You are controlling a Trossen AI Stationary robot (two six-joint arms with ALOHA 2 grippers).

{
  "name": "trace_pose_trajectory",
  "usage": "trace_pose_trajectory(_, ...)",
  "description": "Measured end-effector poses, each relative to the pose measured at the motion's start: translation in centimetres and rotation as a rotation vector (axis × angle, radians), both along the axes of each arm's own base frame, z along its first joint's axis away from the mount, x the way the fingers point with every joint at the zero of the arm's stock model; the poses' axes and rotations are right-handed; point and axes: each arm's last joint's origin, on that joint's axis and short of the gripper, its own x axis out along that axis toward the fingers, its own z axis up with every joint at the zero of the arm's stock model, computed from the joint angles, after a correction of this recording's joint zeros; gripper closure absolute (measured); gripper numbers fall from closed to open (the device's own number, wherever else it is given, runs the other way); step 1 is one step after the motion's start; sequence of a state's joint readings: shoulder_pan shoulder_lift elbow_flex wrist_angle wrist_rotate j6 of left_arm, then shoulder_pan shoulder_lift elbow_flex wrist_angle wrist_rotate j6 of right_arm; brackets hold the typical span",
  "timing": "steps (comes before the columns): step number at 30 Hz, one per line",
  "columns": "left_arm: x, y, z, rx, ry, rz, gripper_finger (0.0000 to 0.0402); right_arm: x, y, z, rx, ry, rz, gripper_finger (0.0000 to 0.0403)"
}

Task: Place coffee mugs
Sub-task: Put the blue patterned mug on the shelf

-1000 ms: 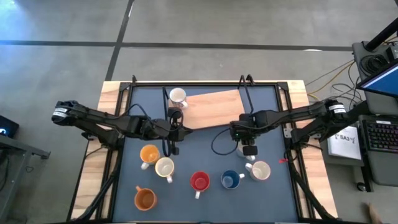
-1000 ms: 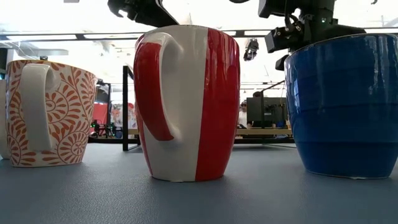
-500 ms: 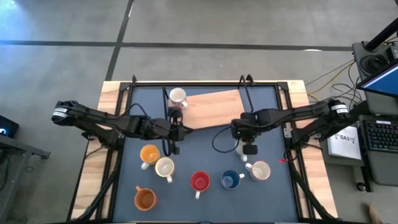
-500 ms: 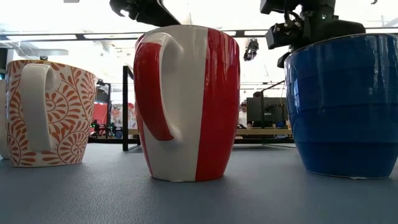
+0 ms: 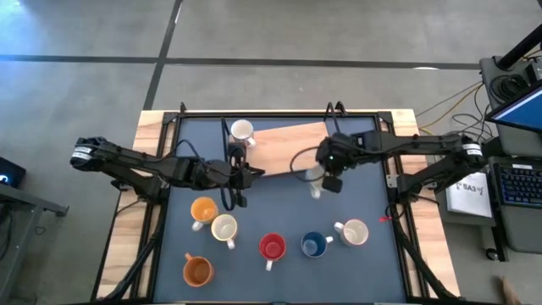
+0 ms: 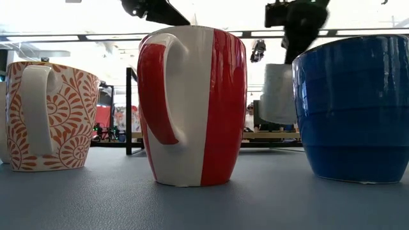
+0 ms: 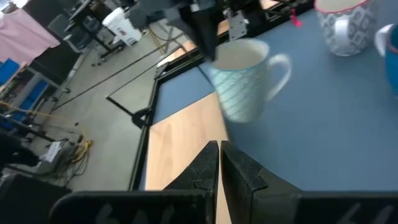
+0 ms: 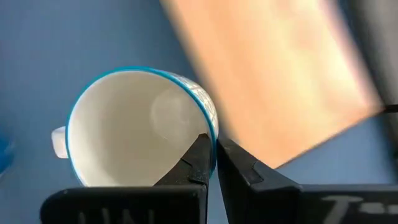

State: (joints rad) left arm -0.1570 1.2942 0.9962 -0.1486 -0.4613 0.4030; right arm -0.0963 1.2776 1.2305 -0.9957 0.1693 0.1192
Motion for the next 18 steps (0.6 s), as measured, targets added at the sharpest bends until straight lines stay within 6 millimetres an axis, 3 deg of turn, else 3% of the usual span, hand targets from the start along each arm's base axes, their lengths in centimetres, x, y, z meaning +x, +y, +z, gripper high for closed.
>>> trace_pose_trajectory(5, 0.0, 0.0, 0.0, 0.002, 0.0, 0.004, 0.0402, 1.3, -1.3, 0.8, -0.144, -0.047, -0.131, 0.0392)
trace_pose_trajectory(9, 0.0, 0.0, 0.0, 0.007, 0.002, 0.001, 0.0402, 2.3, -2.5, 1.3, -0.164, -0.107, -0.227, 0.0392)
trace_pose_trajectory(18, 0.0, 0.1, 0.0, 0.008, 0.002, 0.002, 0.0402, 3.9, -5.7, -0.2, -0.133, -0.13, -0.336, 0.0392)
